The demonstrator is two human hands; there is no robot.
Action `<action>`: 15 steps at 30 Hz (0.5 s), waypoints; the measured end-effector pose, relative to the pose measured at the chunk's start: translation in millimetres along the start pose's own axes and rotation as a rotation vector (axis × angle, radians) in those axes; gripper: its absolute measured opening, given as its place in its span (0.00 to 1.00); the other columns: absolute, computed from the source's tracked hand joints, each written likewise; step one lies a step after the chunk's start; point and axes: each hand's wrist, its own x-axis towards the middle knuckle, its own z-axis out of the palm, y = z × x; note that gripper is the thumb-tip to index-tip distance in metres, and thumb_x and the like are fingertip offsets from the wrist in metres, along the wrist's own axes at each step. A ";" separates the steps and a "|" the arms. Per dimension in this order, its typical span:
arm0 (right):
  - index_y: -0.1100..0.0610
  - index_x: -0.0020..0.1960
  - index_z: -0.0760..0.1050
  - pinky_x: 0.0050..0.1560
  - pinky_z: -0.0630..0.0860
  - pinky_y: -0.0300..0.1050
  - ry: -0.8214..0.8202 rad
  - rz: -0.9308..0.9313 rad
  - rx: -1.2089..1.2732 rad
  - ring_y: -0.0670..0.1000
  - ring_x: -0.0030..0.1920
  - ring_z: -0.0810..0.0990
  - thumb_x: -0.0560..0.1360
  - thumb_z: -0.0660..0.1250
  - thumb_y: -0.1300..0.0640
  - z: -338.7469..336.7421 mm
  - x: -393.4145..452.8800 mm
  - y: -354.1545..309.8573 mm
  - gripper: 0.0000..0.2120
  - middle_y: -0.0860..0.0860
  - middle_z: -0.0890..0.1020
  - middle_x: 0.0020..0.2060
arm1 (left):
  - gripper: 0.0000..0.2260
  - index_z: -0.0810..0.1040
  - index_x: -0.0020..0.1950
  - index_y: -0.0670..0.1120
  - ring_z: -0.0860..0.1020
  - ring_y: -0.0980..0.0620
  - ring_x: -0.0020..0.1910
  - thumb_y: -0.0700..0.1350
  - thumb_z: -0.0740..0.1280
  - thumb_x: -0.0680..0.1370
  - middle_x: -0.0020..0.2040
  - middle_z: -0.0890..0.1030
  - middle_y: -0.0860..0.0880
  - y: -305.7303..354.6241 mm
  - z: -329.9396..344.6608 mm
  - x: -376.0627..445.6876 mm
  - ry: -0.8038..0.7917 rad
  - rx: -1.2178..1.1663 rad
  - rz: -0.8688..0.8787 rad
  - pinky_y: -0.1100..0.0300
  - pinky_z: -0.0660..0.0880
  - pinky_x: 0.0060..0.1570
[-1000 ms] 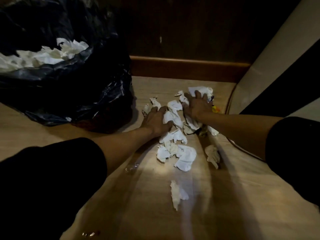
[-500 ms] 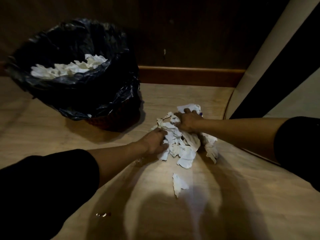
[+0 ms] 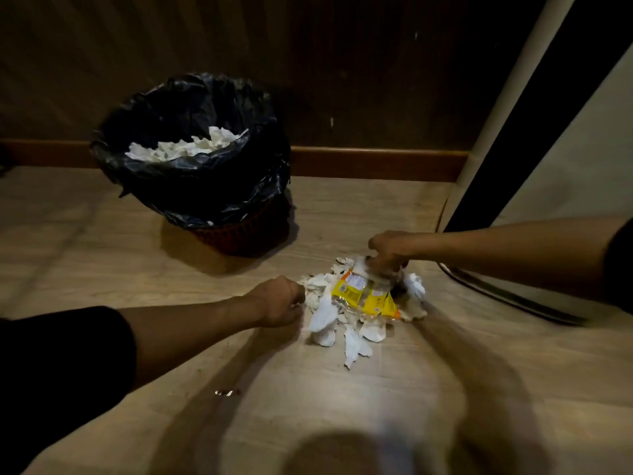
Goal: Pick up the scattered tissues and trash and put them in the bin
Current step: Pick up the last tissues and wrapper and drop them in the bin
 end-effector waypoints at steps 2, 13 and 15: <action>0.60 0.65 0.77 0.51 0.83 0.52 0.074 -0.063 -0.182 0.58 0.52 0.84 0.73 0.68 0.40 -2.9 -0.4 12.5 0.29 0.57 0.85 0.54 | 0.09 0.79 0.50 0.47 0.81 0.42 0.50 0.50 0.65 0.75 0.49 0.83 0.45 -3.4 -8.3 2.2 0.090 -0.011 -0.037 0.52 0.79 0.47; 0.58 0.81 0.46 0.63 0.73 0.49 0.093 -0.121 -0.165 0.62 0.69 0.72 0.60 0.75 0.28 62.5 -7.8 7.4 0.64 0.62 0.67 0.73 | 0.45 0.60 0.77 0.57 0.74 0.39 0.66 0.64 0.76 0.64 0.71 0.67 0.42 32.6 -11.1 50.1 -0.025 -0.084 -0.096 0.49 0.75 0.63; 0.59 0.77 0.56 0.56 0.75 0.49 0.119 -0.160 -0.196 0.62 0.65 0.74 0.64 0.76 0.33 67.9 -2.3 6.3 0.54 0.62 0.70 0.68 | 0.50 0.57 0.78 0.58 0.73 0.38 0.66 0.66 0.77 0.61 0.71 0.66 0.42 37.2 -2.6 55.7 -0.078 -0.058 -0.102 0.47 0.75 0.62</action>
